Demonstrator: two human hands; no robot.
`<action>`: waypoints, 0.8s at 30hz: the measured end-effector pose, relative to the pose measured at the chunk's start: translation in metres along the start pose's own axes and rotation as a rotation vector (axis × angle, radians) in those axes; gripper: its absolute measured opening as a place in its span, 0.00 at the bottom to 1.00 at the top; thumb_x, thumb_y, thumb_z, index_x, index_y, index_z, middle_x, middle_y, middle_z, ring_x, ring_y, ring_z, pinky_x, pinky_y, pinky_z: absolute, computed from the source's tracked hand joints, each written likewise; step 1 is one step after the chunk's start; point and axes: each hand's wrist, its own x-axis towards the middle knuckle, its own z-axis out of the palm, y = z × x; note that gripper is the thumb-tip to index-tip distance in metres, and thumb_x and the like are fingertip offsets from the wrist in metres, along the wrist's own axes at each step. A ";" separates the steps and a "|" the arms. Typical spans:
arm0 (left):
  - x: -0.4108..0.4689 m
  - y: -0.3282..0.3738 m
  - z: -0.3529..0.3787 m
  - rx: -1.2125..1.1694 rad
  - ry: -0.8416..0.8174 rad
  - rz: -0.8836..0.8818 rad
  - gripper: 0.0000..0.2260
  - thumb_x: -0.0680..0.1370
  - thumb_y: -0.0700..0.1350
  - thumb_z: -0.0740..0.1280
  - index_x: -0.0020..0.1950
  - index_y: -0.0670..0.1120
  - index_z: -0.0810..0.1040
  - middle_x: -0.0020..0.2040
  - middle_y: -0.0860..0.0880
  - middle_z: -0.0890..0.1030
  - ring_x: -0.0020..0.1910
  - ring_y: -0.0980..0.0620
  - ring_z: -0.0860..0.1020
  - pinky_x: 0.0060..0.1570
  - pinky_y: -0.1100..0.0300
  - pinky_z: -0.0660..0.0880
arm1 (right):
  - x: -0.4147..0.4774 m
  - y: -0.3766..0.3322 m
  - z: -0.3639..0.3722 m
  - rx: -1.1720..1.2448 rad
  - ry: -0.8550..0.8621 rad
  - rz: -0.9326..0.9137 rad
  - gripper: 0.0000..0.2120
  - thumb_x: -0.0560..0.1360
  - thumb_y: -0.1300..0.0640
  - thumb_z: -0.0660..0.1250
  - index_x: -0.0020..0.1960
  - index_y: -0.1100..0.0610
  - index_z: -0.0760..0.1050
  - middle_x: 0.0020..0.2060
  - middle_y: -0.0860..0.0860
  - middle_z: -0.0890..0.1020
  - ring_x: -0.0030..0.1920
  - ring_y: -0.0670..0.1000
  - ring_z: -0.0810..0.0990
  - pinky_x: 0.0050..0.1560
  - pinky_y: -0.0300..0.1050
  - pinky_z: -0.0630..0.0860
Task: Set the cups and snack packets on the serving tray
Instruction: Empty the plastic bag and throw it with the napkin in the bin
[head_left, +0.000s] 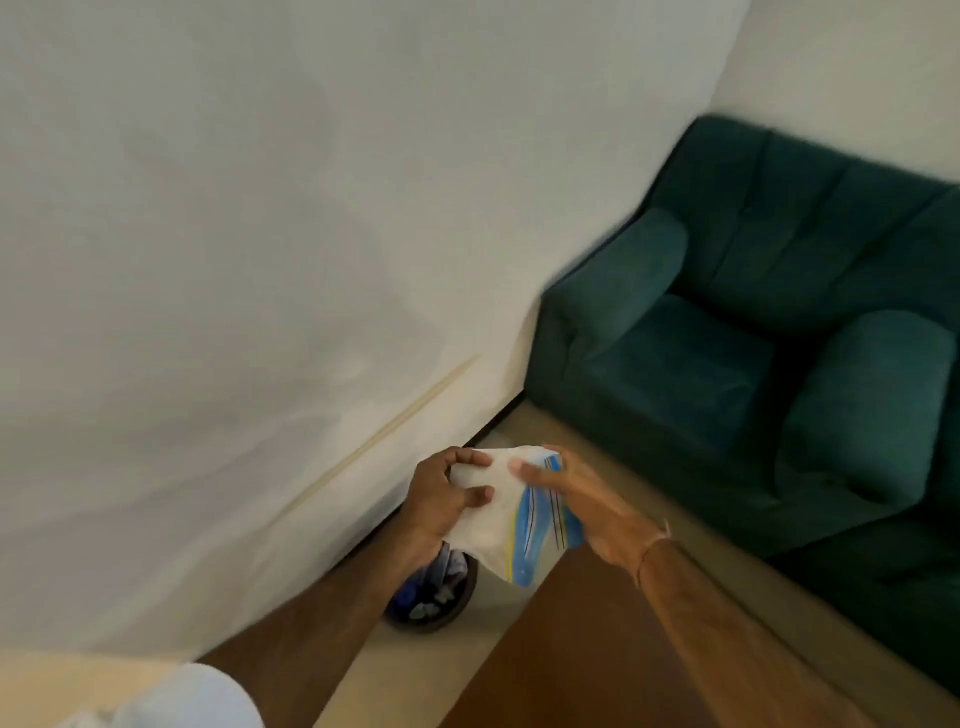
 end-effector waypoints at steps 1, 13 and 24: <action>0.015 -0.025 -0.013 -0.007 0.035 -0.035 0.18 0.66 0.31 0.78 0.45 0.52 0.85 0.55 0.45 0.83 0.53 0.42 0.82 0.48 0.43 0.83 | 0.026 0.013 0.019 -0.116 0.040 0.006 0.25 0.69 0.47 0.78 0.61 0.57 0.75 0.53 0.56 0.84 0.50 0.56 0.85 0.52 0.52 0.83; 0.136 -0.304 -0.105 0.009 0.053 -0.439 0.20 0.74 0.46 0.75 0.66 0.49 0.77 0.61 0.51 0.77 0.56 0.53 0.76 0.53 0.59 0.72 | 0.278 0.206 0.150 -0.986 0.072 -0.120 0.18 0.74 0.64 0.67 0.64 0.57 0.80 0.59 0.59 0.81 0.59 0.60 0.79 0.62 0.47 0.74; 0.178 -0.470 -0.118 -0.016 0.122 -0.514 0.11 0.76 0.45 0.71 0.58 0.51 0.79 0.56 0.48 0.81 0.55 0.49 0.79 0.53 0.56 0.78 | 0.409 0.391 0.207 -1.339 -0.240 -0.117 0.20 0.76 0.57 0.69 0.67 0.58 0.73 0.63 0.61 0.79 0.62 0.64 0.77 0.62 0.56 0.76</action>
